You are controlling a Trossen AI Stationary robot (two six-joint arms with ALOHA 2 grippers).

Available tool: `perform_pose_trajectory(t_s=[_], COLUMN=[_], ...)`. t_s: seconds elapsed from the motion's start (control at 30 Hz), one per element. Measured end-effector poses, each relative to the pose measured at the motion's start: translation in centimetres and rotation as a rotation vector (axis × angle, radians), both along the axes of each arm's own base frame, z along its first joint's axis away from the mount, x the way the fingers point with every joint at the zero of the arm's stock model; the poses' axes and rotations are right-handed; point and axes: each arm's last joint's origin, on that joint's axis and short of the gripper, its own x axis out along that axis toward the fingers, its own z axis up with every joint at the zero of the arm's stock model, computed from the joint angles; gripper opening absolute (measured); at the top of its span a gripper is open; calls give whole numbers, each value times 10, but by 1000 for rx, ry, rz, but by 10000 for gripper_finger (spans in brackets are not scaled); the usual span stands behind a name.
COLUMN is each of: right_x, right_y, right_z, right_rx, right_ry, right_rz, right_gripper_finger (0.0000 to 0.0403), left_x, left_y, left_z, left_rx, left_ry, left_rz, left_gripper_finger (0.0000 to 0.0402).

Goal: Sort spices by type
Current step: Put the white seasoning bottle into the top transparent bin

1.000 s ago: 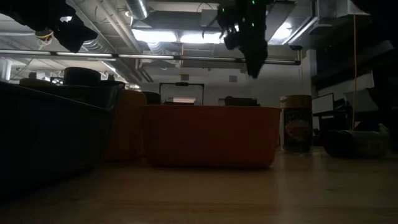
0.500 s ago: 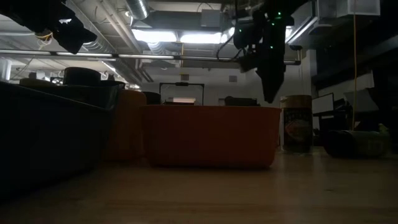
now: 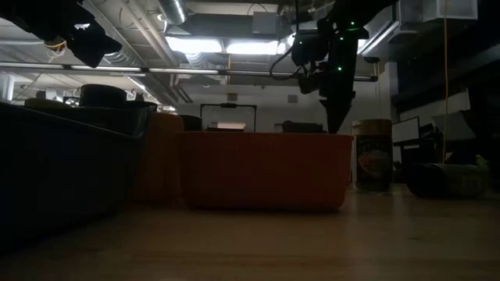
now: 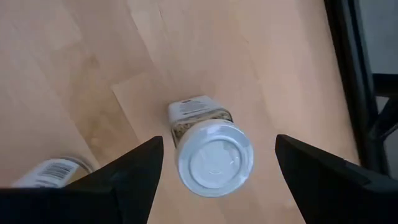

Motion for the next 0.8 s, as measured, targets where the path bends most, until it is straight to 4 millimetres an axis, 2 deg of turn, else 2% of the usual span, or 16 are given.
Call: perform_pose_trajectory(t_s=[0.2,0.53,0.8], right_x=[-2,-13,-11], right_y=[-2,-24,-25], right_z=[-1,-1,-2], right_rx=[8,118,117], right_ry=[17,-60,-85], right_rz=[8,-33,27], right_gripper_finger=[308,308,308], left_x=[0,0,0], left_y=[0,0,0], left_z=[0,0,0], left_rx=[0,0,0], left_ry=[0,0,0], left_rz=[0,0,0], left_gripper_finger=[251,251,251])
